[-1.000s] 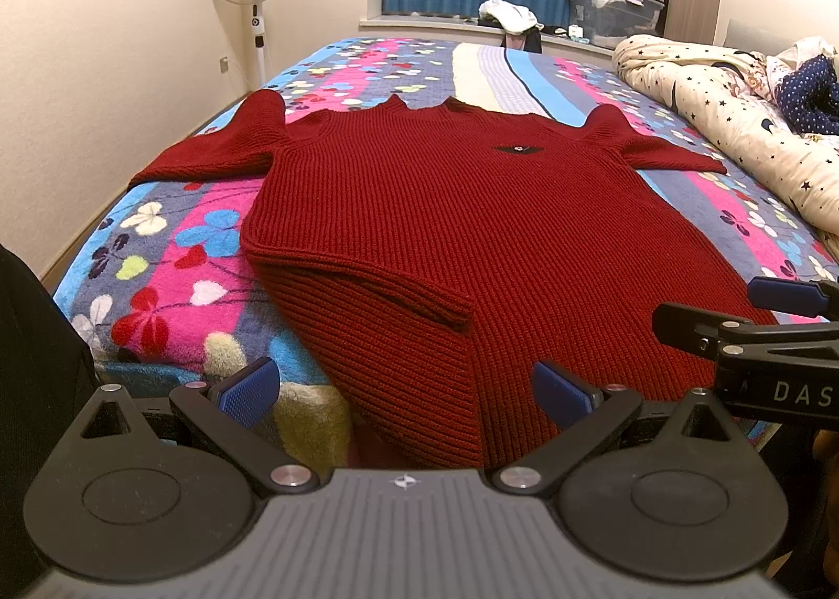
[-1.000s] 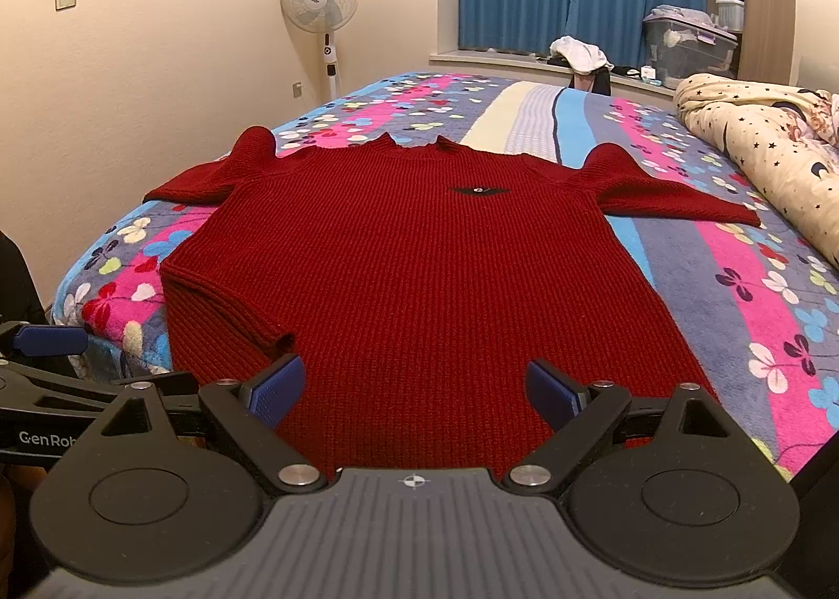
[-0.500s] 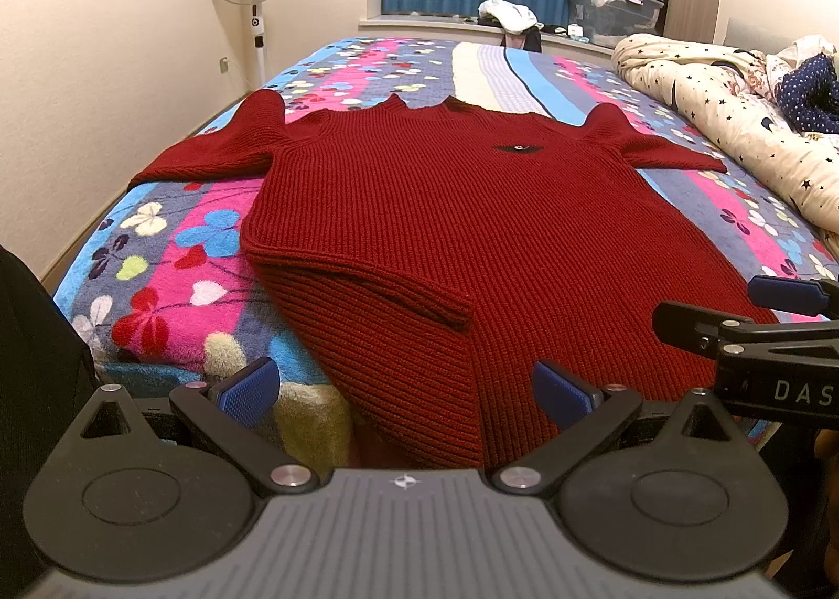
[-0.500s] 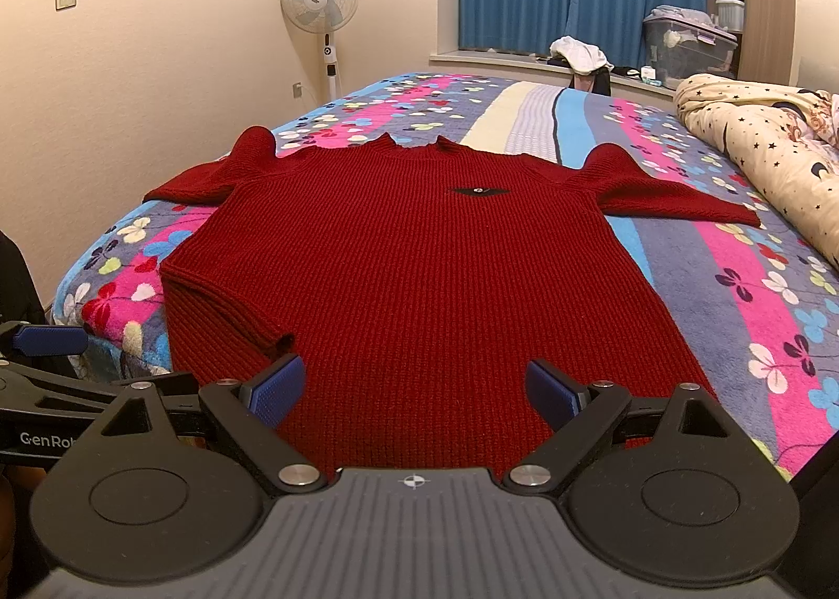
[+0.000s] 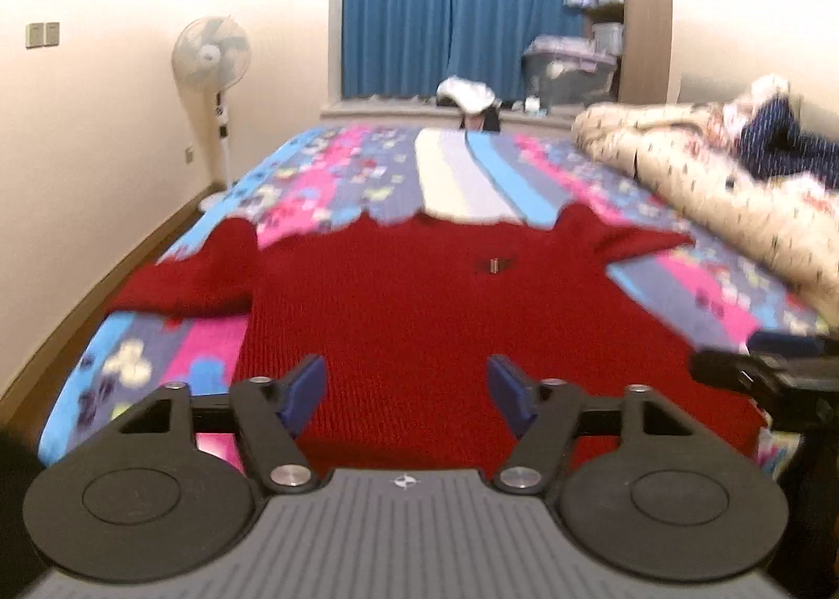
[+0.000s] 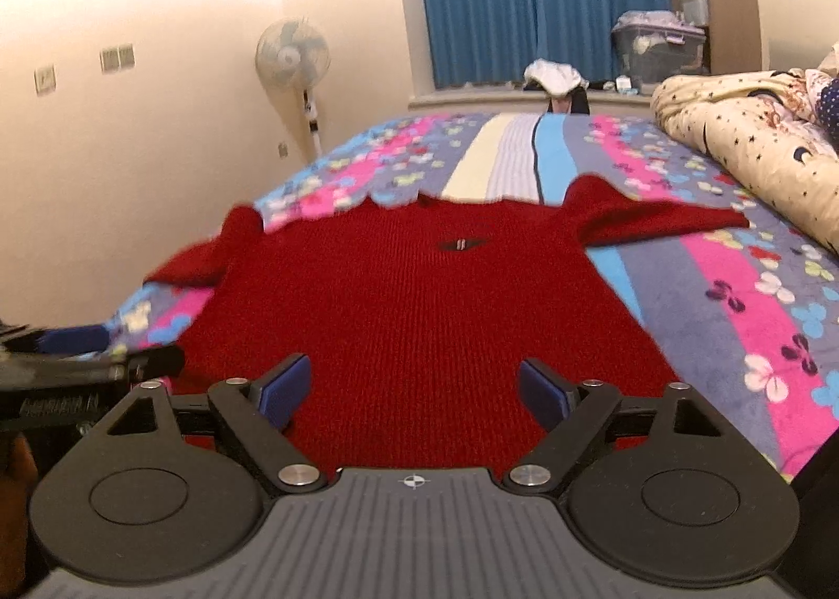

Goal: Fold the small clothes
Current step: 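Lower both grippers toward the red sweater, right gripper toward the button-strip shoulder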

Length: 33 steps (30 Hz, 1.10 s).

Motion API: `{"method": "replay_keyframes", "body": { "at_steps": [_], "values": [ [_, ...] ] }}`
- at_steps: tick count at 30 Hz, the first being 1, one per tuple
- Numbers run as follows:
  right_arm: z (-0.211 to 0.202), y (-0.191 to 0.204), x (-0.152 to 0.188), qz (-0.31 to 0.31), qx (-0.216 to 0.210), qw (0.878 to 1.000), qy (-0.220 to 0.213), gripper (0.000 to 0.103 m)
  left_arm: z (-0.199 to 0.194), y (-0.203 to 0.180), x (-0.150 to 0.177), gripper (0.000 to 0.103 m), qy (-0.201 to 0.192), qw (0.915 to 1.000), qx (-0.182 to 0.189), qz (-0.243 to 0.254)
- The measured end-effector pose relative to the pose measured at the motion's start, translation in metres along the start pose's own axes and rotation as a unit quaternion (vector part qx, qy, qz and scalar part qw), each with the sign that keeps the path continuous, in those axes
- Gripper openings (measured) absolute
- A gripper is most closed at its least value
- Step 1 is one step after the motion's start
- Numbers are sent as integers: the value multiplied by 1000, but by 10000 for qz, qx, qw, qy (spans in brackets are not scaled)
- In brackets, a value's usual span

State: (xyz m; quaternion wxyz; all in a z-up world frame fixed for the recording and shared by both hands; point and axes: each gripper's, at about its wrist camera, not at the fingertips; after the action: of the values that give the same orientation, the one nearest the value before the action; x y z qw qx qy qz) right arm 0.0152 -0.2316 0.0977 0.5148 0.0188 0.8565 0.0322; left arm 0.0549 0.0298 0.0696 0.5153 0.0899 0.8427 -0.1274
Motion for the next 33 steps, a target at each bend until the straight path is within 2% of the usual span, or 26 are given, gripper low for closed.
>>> {"method": "replay_keyframes", "body": {
  "at_steps": [1,2,3,4,5,6,8,11,14,15,17,20,23,24,26,27,29,30,32,33],
  "values": [
    [1,-2,-7,-33,0,10000,-65,79,6,13,-11,61,-41,9999,66,-93],
    [3,-4,-15,-27,-33,9999,-164,73,11,21,-26,56,-129,9999,11,18],
    [5,-6,-23,-62,-64,9996,-267,69,17,38,-43,55,-277,9996,19,-64],
    [10,-8,-34,-126,-74,9993,-352,61,24,50,-58,49,-346,9994,-44,-25],
    [14,-11,-44,-133,-102,9988,-464,54,33,64,-72,47,-351,9993,-130,21],
    [18,-14,-55,-133,-134,9980,-601,50,45,78,-88,42,-335,9989,-289,124],
    [28,-20,-75,-176,-120,9966,-798,40,69,112,-113,26,-220,9974,-653,204],
    [47,-28,-106,-186,-29,9933,-1139,40,102,175,-125,21,-60,9959,-906,-27],
    [81,-36,-127,-146,-39,9941,-1077,42,135,227,-120,21,265,9904,-1260,-507],
    [91,-37,-135,-147,-31,9937,-1114,45,144,247,-118,21,437,9857,-1347,-908],
    [112,-37,-144,-184,-76,9933,-1139,57,156,280,-118,21,599,9762,-1404,-1543],
    [149,-33,-160,-278,-144,9932,-1120,60,165,319,-108,22,691,9605,-1596,-2172],
    [188,-24,-171,-415,-167,9932,-1070,60,169,352,-99,23,871,9418,-1738,-2743],
    [201,-21,-171,-453,-149,9934,-1040,60,173,367,-92,24,932,9324,-1738,-3029],
    [224,-20,-168,-361,-108,9948,-949,59,176,381,-83,34,1006,9179,-1776,-3403],
    [237,-22,-162,-244,-83,9963,-823,58,177,391,-75,38,1060,9077,-1806,-3636],
    [268,-26,-149,-43,147,9995,-262,46,180,402,-65,43,1102,8941,-1905,-3900],
    [280,-26,-149,94,231,9997,-7,44,184,408,-60,44,1088,8867,-1884,-4079],
    [297,-27,-152,367,-41,9992,175,44,186,416,-53,48,1039,8757,-1824,-4349],
    [305,-26,-153,320,-38,9993,204,44,188,418,-49,48,1041,8705,-1815,-4455]
  ]
}}
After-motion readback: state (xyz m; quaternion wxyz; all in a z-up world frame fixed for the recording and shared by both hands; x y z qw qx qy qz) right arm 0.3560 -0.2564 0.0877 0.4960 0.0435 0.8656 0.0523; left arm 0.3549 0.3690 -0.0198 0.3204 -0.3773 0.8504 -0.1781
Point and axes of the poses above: each gripper's, at about its wrist camera, not at the fingertips, and z roughly the way its jaws point, y to its left, x to its underside, and after that the axes turned 12 degrees about x, right-handed
